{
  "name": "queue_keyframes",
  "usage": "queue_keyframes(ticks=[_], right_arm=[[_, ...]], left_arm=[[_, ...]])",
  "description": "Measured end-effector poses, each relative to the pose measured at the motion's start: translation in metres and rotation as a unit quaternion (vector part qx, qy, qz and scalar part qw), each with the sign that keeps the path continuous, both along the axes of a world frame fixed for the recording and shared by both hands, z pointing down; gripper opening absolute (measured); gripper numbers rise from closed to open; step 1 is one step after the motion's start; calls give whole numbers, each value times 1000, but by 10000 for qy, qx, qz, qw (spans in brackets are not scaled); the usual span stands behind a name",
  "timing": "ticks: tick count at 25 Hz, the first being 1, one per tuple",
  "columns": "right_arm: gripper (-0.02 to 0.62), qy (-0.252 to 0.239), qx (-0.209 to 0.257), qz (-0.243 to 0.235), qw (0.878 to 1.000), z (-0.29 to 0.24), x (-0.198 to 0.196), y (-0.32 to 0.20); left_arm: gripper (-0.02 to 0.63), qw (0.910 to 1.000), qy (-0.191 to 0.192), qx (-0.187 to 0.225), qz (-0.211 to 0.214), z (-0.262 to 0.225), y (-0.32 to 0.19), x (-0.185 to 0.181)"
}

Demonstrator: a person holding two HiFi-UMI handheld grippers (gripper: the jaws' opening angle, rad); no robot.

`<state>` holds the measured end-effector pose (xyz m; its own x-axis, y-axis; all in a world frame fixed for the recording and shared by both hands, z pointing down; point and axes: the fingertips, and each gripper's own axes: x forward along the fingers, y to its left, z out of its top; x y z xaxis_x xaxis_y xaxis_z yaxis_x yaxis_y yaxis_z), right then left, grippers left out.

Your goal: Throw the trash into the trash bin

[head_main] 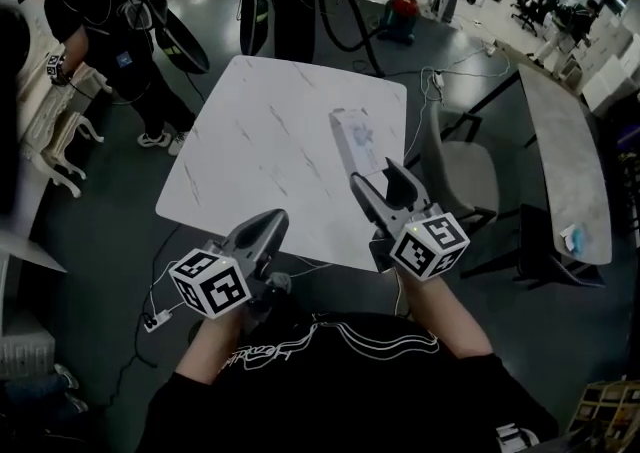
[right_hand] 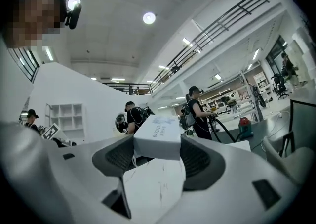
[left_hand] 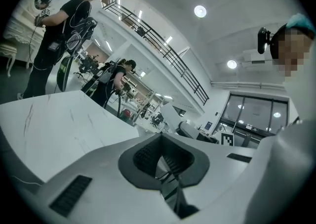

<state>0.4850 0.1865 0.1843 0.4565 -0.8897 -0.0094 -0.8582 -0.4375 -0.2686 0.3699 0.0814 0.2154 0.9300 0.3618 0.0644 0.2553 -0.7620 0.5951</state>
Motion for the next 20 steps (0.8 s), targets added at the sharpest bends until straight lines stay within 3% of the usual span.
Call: queue_keyframes(ticks=[4, 12, 15, 20], right_arm=[[319, 149, 67, -292, 9994, -13, -17, 2], [319, 142, 273, -1273, 9914, -10, -75, -4], [321, 77, 441, -1749, 9836, -12, -91, -18], [319, -34, 520, -2555, 9654, -7, -162, -88]], left_arm=[[5, 9996, 58, 6, -264, -8, 4, -14], [5, 9932, 53, 129, -1159, -3, 19, -82], [6, 9866, -24, 202, -1616, -1, 16, -103], [5, 9701, -295, 266, -2396, 7, -32, -182]])
